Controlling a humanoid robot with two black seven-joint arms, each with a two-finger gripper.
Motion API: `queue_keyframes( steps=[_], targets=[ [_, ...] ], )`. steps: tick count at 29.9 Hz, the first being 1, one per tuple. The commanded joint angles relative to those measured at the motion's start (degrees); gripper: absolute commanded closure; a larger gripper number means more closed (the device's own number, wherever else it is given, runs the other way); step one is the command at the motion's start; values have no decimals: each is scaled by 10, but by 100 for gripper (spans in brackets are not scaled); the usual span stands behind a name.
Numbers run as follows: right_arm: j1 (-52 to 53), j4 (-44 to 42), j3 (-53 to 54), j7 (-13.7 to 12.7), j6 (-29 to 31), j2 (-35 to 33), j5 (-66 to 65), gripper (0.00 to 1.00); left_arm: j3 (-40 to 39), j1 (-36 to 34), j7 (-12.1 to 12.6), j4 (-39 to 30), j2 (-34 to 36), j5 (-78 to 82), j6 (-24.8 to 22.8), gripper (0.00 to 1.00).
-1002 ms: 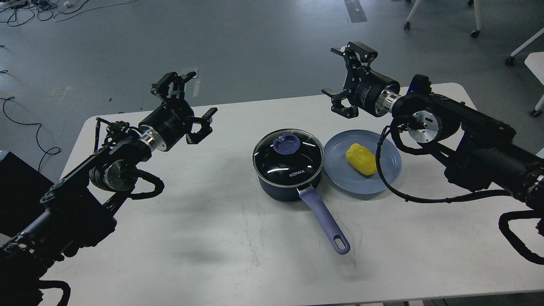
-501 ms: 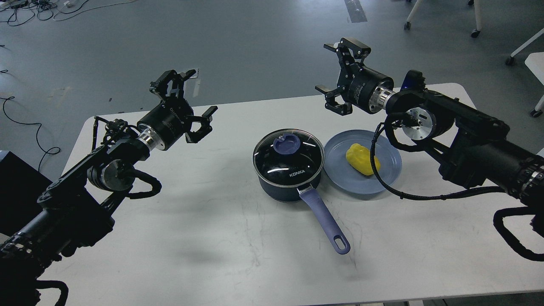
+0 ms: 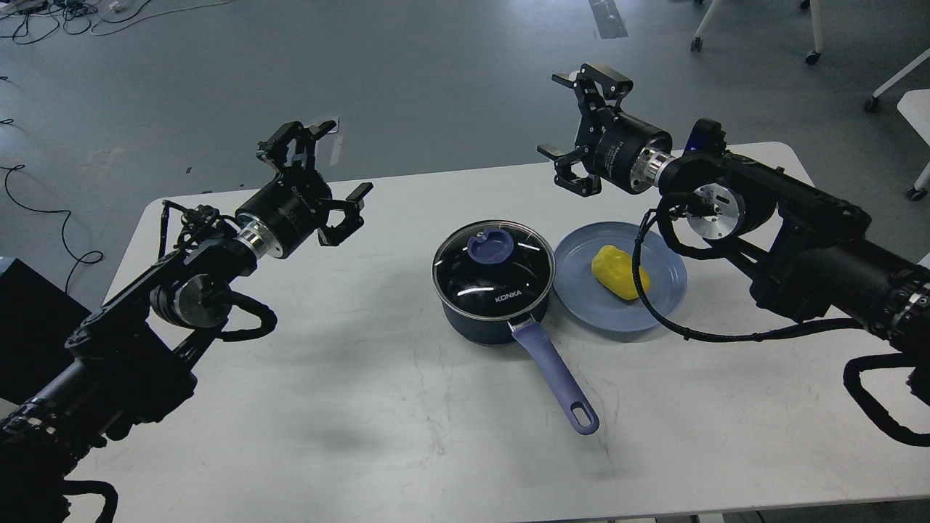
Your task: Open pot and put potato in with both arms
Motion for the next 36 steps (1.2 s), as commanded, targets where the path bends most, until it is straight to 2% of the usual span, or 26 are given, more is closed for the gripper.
queue_keyframes(
  steps=[1,10,23,24,25,26,27,29,30,32,33,35,36],
  targets=[
    [0,0,-1,1,0,1,-1,0,-1,0,1,0,0,-1,1,0],
    [0,0,-1,2,0,0,-2,0,-1,0,0,0,-8,0,1,0],
    [-1,-5,-5,3,-3,-2,-5,0,4,-1,-26,2,-5,9,2,0],
    [-1,-5,-5,3,-4,-2,-6,0,6,-2,-32,3,-5,10,6,0],
    [-1,-5,-5,3,-4,-2,-5,0,7,-4,-49,7,-6,17,13,0],
    [-1,-5,-5,3,-4,-4,-6,0,8,-8,-75,7,-6,30,22,0],
    [-1,-5,-5,3,-4,-4,-6,0,8,-10,-89,7,-6,42,27,0],
    [0,-5,-4,3,-5,-7,-5,0,7,-21,-143,6,-3,118,55,0],
    [0,-5,-4,3,-5,-7,-5,0,7,-21,-143,6,-3,119,55,0],
    [1,-10,6,3,-6,-9,-4,0,7,-30,-173,2,1,205,106,0],
    [1,-15,8,3,-8,-9,-3,0,8,-32,-174,0,1,227,120,0],
    [3,-33,13,-1,-10,-13,-3,0,7,-40,-178,-1,2,309,177,0],
    [3,-33,13,-1,-10,-13,-3,0,7,-40,-178,-1,2,309,177,0]
  ],
)
